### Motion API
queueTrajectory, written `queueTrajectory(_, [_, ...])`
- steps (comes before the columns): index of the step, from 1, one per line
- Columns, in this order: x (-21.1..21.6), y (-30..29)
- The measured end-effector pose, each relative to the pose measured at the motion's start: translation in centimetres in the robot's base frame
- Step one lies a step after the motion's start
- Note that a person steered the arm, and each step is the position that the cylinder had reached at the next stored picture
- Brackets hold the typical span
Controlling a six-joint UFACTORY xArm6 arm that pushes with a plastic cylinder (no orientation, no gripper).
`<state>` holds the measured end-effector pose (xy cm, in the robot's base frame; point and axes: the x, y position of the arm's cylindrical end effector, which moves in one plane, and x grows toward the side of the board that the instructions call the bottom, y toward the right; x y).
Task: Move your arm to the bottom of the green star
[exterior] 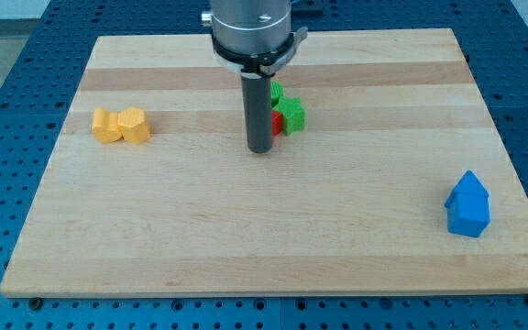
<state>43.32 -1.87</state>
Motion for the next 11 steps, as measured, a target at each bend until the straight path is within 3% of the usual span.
queueTrajectory(2, [8.2, -1.7])
queueTrajectory(4, [9.2, 5.4])
queueTrajectory(6, [9.3, 5.7])
queueTrajectory(11, [-0.2, 6.2])
